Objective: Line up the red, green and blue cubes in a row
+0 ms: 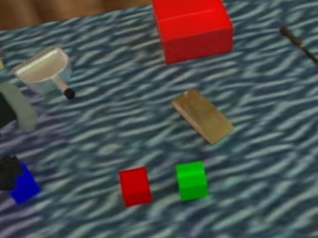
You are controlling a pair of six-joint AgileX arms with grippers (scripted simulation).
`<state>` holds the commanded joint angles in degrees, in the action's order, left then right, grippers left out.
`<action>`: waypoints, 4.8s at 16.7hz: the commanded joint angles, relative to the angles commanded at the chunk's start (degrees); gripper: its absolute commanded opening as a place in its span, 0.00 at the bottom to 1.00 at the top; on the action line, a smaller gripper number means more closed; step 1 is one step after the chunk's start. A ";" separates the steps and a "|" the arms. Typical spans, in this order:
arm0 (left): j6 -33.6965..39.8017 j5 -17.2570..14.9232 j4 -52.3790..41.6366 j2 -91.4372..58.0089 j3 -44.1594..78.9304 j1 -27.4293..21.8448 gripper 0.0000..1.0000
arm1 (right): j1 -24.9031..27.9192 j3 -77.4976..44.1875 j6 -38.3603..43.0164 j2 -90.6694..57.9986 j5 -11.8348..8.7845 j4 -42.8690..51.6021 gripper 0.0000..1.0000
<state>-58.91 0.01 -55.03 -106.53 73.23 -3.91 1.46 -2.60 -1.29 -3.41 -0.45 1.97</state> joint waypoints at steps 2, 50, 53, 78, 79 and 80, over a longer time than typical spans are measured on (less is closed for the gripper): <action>-1.32 -0.05 -1.09 -2.14 1.81 -0.12 1.00 | -0.77 2.22 1.10 2.87 0.38 -1.68 1.00; -1.47 -0.32 8.28 -7.11 -2.94 0.48 0.00 | -0.89 2.60 1.29 3.41 0.45 -1.97 1.00; -1.40 -0.28 1.88 -4.01 0.12 0.90 0.00 | -0.89 2.60 1.29 3.41 0.45 -1.97 1.00; 20.51 -0.45 -21.34 -31.48 51.26 -47.77 0.00 | -0.89 2.60 1.29 3.41 0.45 -1.97 1.00; 20.51 -0.45 -21.34 -31.48 51.26 -47.77 0.00 | -0.89 2.60 1.29 3.41 0.45 -1.97 1.00; 20.37 -0.50 -21.20 -31.25 51.15 -47.65 0.00 | -0.89 2.60 1.29 3.41 0.45 -1.97 1.00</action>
<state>-38.54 -0.49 -76.24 -137.77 124.38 -51.55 0.57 0.00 0.00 0.00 0.00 0.00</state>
